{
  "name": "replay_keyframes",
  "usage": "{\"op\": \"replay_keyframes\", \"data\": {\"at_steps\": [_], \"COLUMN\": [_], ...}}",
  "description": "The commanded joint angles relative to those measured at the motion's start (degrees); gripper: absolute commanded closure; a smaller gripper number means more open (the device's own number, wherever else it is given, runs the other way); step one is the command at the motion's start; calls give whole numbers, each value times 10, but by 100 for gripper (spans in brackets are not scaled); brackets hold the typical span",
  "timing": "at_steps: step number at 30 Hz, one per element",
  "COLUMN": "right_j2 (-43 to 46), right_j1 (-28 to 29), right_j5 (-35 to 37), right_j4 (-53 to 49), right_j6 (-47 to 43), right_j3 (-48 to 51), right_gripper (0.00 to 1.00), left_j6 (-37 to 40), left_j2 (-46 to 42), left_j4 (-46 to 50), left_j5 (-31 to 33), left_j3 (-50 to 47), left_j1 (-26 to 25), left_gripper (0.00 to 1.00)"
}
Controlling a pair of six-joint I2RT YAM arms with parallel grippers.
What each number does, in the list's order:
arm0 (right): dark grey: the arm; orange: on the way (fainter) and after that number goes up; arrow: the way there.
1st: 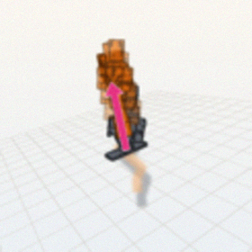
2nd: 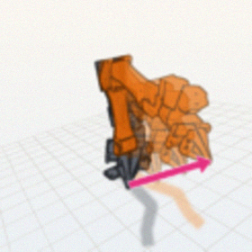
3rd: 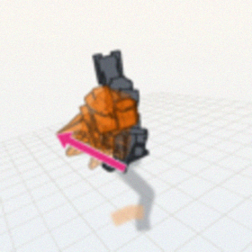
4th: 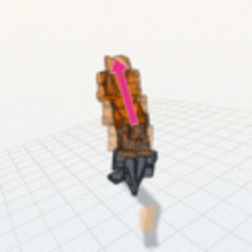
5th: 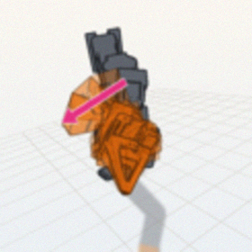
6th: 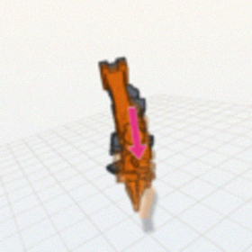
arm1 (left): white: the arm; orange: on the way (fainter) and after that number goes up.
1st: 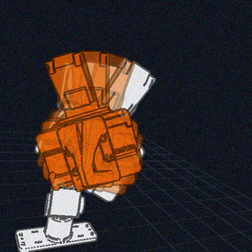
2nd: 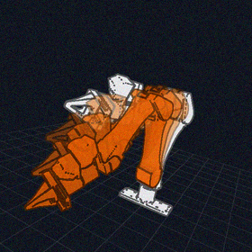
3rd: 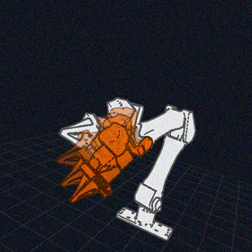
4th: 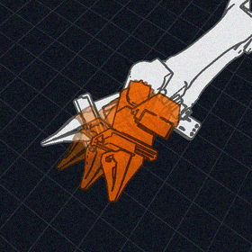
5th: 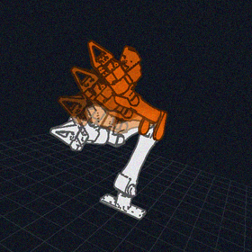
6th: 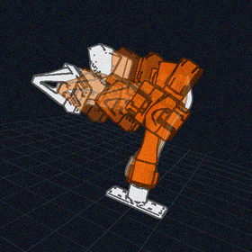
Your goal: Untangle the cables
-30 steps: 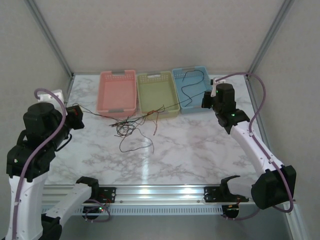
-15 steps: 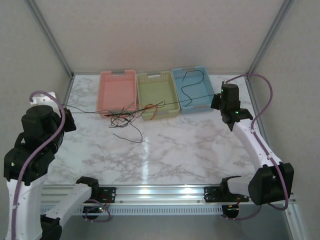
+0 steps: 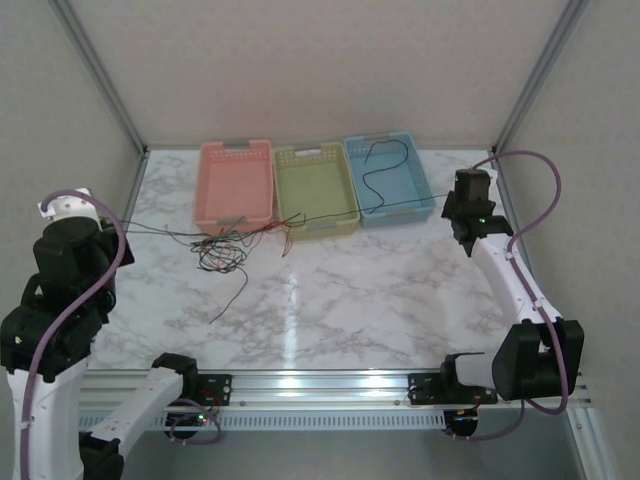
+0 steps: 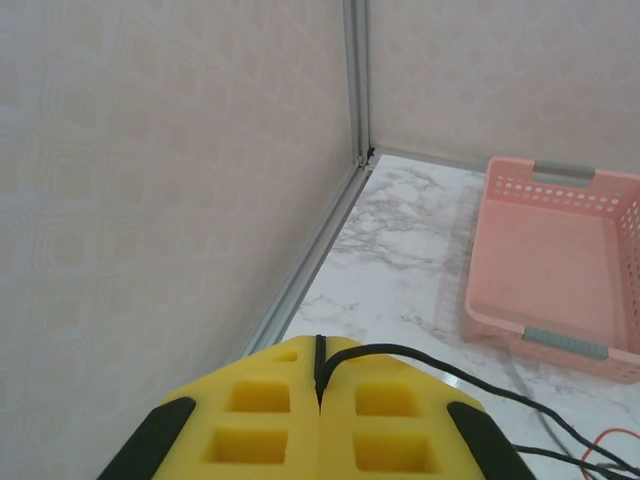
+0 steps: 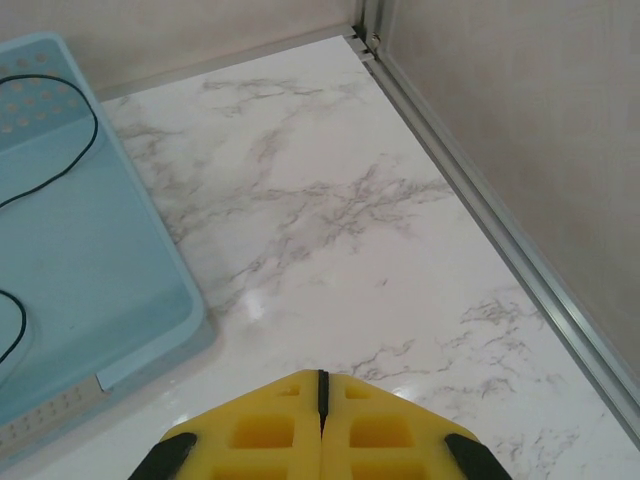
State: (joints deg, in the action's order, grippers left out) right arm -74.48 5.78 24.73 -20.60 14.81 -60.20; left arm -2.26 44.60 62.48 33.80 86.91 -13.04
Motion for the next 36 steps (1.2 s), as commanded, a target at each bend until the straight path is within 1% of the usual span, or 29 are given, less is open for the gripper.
{"op": "replay_keyframes", "data": {"at_steps": [1, 3, 7, 8, 13, 17, 20, 21, 22, 25, 27, 29, 30, 33, 36], "right_j2": [-10, -14, -9, -7, -7, -4, 3, 5, 8, 13, 22, 32, 35, 41, 51], "right_j1": [-3, -10, -44, -48, -51, -79, -92, -92, -92, -87, -80, -66, -60, -37, -23], "right_j5": [40, 62, 60, 60, 109, 107, 101, 89, 65, 21, -7, -37, -53, -59, -110], "right_j4": [3, 0, -3, 0, -4, -9, -6, -2, 3, 8, 20, 35, 41, 45, 65], "right_j6": [10, 9, 15, 12, 13, 30, 36, 34, 34, 34, 28, 21, 16, -3, -10], "right_j3": [3, 2, 0, 2, 4, 5, 9, 10, 13, 18, 25, 30, 29, 22, 30], "right_gripper": [100, 100, 100, 100, 100, 100, 100, 100, 100, 100, 100, 100, 100, 100, 100], "left_j6": [13, 18, 27, 29, 40, 60, 66, 62, 58, 42, 27, 21, 16, 2, -2], "left_j2": [1, 4, 4, 5, 10, 9, 7, 9, 7, 7, 16, 25, 29, 43, 46], "left_j4": [-2, -2, -5, -5, -8, -17, -21, -20, -22, -31, -32, -41, -46, -57, -69], "left_j5": [29, 47, 76, 83, 115, 166, 179, 167, 142, 45, -6, -89, -117, -164, -201], "left_j3": [10, 11, 19, 19, 16, 16, 14, 14, 11, -5, -15, -28, -33, -44, -58], "left_j1": [-2, -2, -5, -6, -9, -23, -30, -30, -30, -30, -30, -30, -30, -30, -30], "left_gripper": [100, 100, 100, 100, 100, 100, 100, 100, 100, 100, 100, 100, 100, 100, 100]}}
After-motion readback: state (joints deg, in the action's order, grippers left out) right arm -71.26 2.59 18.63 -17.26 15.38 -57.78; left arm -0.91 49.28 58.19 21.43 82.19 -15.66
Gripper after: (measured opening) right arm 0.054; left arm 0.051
